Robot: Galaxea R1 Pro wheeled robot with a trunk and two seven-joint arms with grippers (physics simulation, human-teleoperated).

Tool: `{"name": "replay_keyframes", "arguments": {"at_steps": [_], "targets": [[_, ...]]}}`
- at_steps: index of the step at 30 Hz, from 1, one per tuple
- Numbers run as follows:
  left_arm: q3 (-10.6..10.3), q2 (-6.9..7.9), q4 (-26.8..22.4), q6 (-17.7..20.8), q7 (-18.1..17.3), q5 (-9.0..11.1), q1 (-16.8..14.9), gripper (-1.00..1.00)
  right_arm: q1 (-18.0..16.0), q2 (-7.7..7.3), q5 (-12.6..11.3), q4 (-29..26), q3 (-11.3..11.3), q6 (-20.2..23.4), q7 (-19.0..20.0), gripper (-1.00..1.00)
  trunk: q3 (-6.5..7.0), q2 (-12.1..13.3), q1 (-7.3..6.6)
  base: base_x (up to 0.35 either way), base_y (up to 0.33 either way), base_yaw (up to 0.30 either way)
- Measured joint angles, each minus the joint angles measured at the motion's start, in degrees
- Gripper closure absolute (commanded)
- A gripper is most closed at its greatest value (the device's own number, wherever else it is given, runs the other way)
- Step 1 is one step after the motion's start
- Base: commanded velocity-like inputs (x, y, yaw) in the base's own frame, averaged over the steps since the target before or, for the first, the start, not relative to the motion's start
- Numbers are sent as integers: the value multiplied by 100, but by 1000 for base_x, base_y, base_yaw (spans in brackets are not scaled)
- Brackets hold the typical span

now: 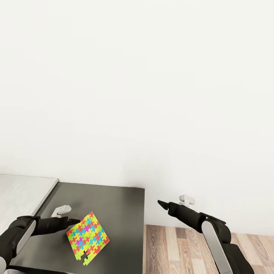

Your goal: Put all the toys in the child's room - the three board games (two on the bed and one on the table), the two jigsaw puzzles on the table, and the tennis ball on the table - inside the toy box on the table in the child's room.

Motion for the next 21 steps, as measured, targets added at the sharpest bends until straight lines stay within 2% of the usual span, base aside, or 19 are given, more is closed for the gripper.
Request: {"name": "replay_keyframes", "arguments": {"at_steps": [21], "targets": [[1,-3,0,-9,-8,-25,0,-100,5,0,4,-8,0,0,0,-100,-50,0,0,0,0,0]]}}
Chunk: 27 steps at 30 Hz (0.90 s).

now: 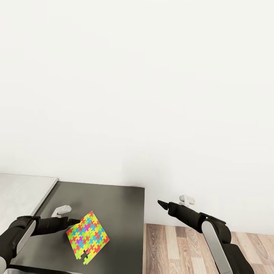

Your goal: Put all the toys in the child's room - the three board games (two on the bed and one on the table), the two jigsaw puzzles on the table, and the tennis ball on the table - inside the toy box on the table in the child's room.

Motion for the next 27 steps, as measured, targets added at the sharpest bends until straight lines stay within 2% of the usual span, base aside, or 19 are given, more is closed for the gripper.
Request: {"name": "replay_keyframes", "arguments": {"at_steps": [27], "targets": [[-6,0,0,-7,-6,4,0,-100,-2,0,0,-3,0,0,0,-100,-213,-1,0,0,0,0]]}}
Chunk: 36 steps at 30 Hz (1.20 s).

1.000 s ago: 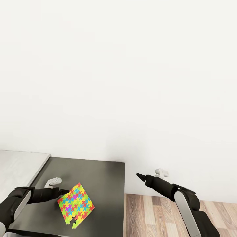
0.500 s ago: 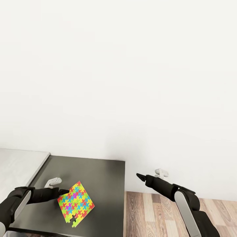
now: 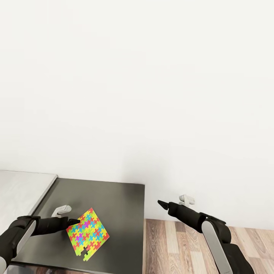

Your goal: Put all the toys in the child's room - the three board games (two on the bed and one on the table), the two jigsaw puzzles on the table, and the tennis ball on the table - inside the toy box on the table in the child's room.

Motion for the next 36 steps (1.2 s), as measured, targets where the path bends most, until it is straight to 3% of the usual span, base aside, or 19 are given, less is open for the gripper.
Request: {"name": "replay_keyframes", "arguments": {"at_steps": [19,36], "targets": [[-1,-6,0,0,0,5,0,-100,1,0,0,0,0,0,0,-100,-18,0,0,0,0,0],[-17,46,-101,-23,-74,50,-8,-100,-2,0,-1,0,0,0,1,-100,-160,-5,-4,0,0,0]]}}
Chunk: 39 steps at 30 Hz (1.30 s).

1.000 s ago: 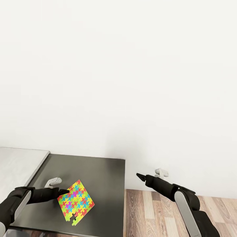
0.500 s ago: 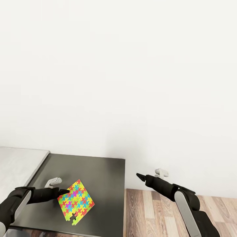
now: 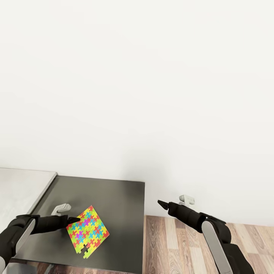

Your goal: Put all the toys in the child's room - the three board games (two on the bed and one on the table), the two jigsaw puzzles on the table, and the tennis ball on the table - inside the toy box on the table in the child's room.

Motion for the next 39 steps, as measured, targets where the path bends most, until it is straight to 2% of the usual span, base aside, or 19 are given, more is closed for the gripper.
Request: {"name": "replay_keyframes", "arguments": {"at_steps": [16,24,27,35,39], "targets": [[-6,60,-101,20,-5,2,0,-100,3,0,-1,-1,0,0,-1,-100,-77,-1,-1,0,-16,0],[28,285,26,-108,47,-15,-3,-100,5,0,-3,-2,0,0,-1,-100,-79,2,3,0,-213,0],[27,326,56,-116,44,-27,-4,-100,4,0,-2,-1,0,0,5,-100,-79,2,3,0,-85,0],[24,388,102,-113,61,-41,-2,-100,4,-1,-3,-2,0,0,5,-100,-77,3,3,0,-107,-4],[17,346,104,-111,62,-89,0,-100,5,0,-2,-1,3,-7,8,-100,-55,2,2,0,-127,-67]]}}
